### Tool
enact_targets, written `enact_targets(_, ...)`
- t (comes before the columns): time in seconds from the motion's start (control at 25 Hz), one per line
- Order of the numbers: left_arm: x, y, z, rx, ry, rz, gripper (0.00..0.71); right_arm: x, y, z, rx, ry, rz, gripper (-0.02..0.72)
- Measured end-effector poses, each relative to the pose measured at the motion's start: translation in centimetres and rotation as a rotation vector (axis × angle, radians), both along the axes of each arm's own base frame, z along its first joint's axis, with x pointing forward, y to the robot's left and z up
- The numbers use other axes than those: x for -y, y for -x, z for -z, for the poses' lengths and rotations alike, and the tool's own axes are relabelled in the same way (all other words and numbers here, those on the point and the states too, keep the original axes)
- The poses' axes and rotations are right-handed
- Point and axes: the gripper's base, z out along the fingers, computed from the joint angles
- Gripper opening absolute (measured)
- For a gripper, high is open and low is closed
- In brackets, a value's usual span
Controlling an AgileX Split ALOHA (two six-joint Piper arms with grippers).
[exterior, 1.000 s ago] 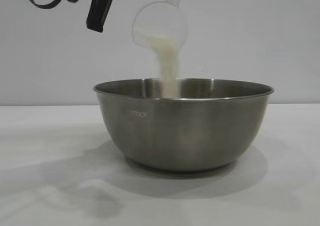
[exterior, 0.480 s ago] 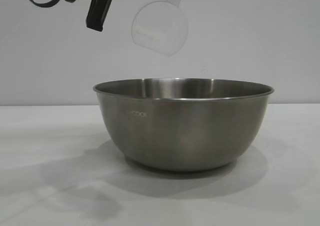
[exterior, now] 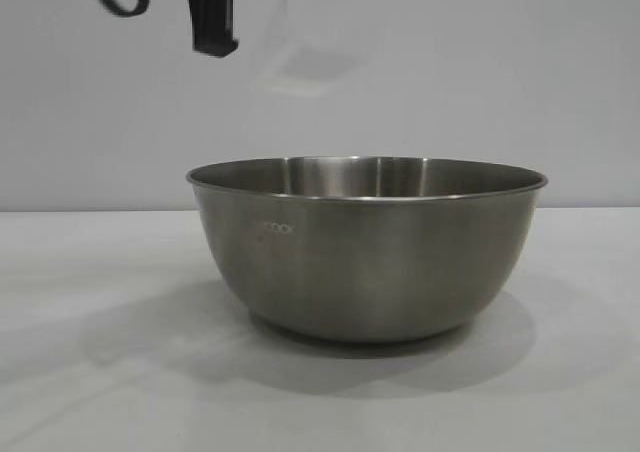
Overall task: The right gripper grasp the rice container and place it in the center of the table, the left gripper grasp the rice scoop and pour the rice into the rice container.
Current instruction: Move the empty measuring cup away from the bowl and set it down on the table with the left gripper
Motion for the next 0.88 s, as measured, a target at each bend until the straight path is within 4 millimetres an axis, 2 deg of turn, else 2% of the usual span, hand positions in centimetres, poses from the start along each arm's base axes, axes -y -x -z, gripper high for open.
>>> enact_targets(0.08, -1.9, -0.1, 1.8, -0.059, 0.077, -0.079, 0.0, 0.0, 0.0, 0.0, -0.002, -0.003, 0.002, 0.298)
enact_targets(0.24, -4.7, -0.1, 6.1, -0.163, 0.105, -0.178, 0.0, 0.0, 0.0, 0.0, -0.003, -0.004, 0.005, 0.298)
enact_targets(0.56, -5.2, -0.5, 11.9, -0.289, 0.059, -0.213, 0.0, 0.0, 0.0, 0.0, -0.002, -0.004, 0.008, 0.298)
enact_targets(0.68, -5.3, -0.4, 12.9, -0.313, 0.069, -0.22, 0.0, 0.0, 0.0, 0.0, -0.001, -0.002, 0.009, 0.298)
enact_targets(0.88, -5.5, 0.1, 13.1, -0.307, 0.078, -0.225, 0.0, 0.0, 0.0, 0.0, -0.002, -0.003, 0.009, 0.298)
